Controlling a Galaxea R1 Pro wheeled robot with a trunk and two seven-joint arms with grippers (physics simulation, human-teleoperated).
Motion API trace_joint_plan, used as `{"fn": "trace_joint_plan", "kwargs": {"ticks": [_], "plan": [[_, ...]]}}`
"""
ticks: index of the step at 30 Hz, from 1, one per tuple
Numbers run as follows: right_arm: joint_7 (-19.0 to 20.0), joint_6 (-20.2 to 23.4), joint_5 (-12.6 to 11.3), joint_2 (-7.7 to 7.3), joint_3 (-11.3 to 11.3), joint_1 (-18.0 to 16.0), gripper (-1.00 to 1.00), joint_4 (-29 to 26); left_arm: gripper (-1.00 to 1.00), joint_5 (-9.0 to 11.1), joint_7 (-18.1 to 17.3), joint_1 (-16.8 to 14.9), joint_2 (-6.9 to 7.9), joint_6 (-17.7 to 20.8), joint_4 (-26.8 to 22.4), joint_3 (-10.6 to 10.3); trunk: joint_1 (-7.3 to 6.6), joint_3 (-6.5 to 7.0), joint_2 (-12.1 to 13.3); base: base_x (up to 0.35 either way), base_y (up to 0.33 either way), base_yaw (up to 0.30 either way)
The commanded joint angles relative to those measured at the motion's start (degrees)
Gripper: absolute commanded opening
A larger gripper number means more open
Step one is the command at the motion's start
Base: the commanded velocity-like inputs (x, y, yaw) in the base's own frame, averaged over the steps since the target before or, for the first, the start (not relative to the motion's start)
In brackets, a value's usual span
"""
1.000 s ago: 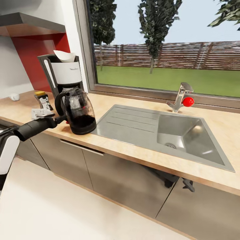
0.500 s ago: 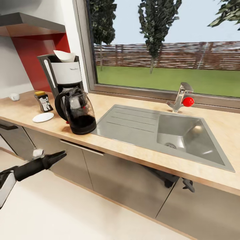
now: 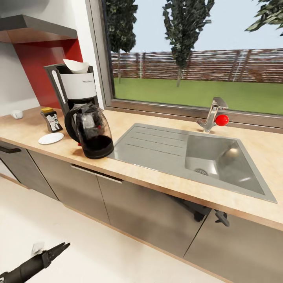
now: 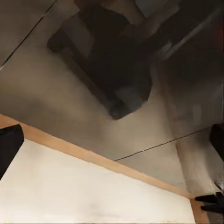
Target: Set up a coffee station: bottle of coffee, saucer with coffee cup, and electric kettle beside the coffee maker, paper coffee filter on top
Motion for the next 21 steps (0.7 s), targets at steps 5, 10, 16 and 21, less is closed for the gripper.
{"fn": "trace_joint_plan", "kwargs": {"ticks": [5, 10, 16, 21], "plan": [[0.08, 0.44, -0.61, -0.04, 0.33, 0.05, 1.0, -0.06, 1.0, -0.42, 6.5, -0.07, -0.85, -2.42, 6.02, 0.37, -0.01, -0.04, -0.02, 0.0, 0.0, 0.0], [0.11, 0.43, -0.66, -0.03, 0.33, 0.07, 1.0, 1.23, 1.0, -0.47, 13.71, -0.07, -2.92, -2.78, 7.0, 0.38, -0.01, -0.04, -0.02, 0.0, 0.0, 0.0], [0.16, 0.48, -0.68, -0.03, 0.33, 0.07, 1.0, 1.89, 1.0, -0.48, 15.02, -0.07, -3.25, -2.83, 7.14, 0.39, -0.01, -0.04, -0.02, 0.0, 0.0, 0.0], [0.17, 0.45, -0.68, -0.03, 0.27, 0.07, 1.0, 1.96, 1.0, -0.48, 15.11, -0.07, -3.27, -2.84, 7.15, 0.39, -0.01, -0.04, -0.02, 0.0, 0.0, 0.065]]}}
